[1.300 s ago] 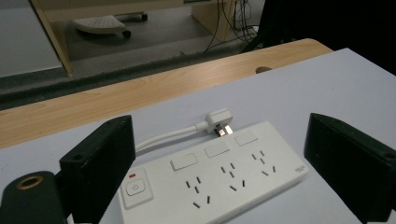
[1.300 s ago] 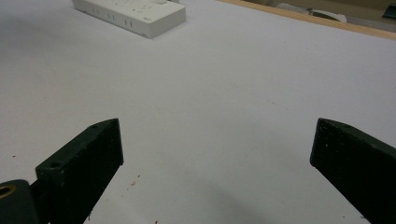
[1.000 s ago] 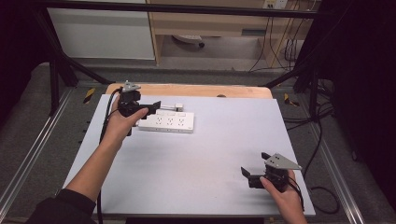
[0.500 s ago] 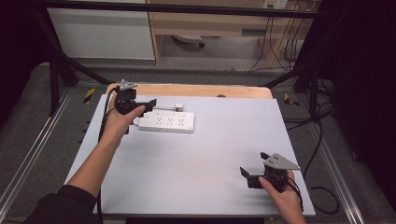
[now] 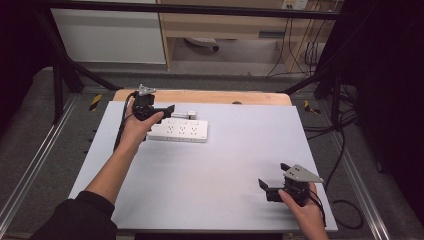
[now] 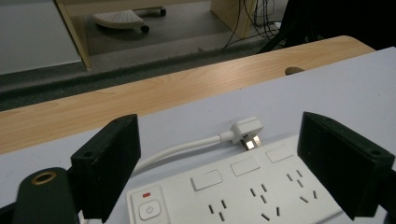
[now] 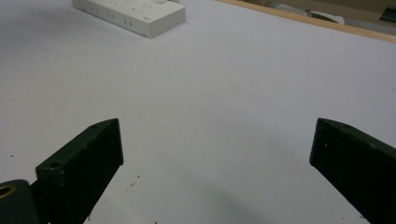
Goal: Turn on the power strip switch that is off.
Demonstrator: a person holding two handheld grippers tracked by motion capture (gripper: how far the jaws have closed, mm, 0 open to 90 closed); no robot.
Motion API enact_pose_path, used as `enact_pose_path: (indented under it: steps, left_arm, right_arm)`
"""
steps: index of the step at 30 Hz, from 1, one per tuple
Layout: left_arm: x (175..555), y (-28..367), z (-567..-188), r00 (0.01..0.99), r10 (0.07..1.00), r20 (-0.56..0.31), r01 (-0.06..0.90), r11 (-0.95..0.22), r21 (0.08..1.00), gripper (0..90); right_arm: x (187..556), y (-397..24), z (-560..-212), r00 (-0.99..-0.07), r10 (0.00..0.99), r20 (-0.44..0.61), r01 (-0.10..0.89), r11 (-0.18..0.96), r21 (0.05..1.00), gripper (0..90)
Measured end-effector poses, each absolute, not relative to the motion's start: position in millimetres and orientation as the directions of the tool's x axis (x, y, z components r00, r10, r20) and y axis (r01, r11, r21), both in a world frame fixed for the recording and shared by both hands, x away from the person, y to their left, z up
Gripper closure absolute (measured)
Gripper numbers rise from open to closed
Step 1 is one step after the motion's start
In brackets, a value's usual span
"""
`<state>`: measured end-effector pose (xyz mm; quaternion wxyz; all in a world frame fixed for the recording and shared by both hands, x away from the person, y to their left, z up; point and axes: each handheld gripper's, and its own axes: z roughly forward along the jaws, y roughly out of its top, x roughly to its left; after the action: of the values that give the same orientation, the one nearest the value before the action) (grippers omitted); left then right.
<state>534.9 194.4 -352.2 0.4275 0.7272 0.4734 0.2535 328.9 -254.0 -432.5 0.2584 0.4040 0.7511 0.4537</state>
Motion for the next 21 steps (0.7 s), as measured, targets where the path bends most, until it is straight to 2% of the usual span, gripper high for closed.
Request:
enact_pose_path:
  steps: [1,6,21]
  left_arm:
    - [536.3,193.7,-353.7,0.417,0.908,-0.036,0.473,-0.183,0.862,17.8]
    - [541.7,191.8,-360.7,0.403,0.914,-0.045,0.488,-0.173,0.855,20.9]
    - [550.8,185.6,-375.8,0.39,0.919,-0.054,0.515,-0.17,0.84,20.2]
  right_arm:
    - [329.4,-253.7,-432.6,-0.54,0.842,-0.022,0.371,0.261,0.891,3.2]
    - [330.3,-250.6,-433.1,-0.548,0.836,-0.03,0.369,0.273,0.889,3.2]
    - [329.5,-249.8,-433.2,-0.552,0.833,-0.037,0.368,0.282,0.886,3.1]
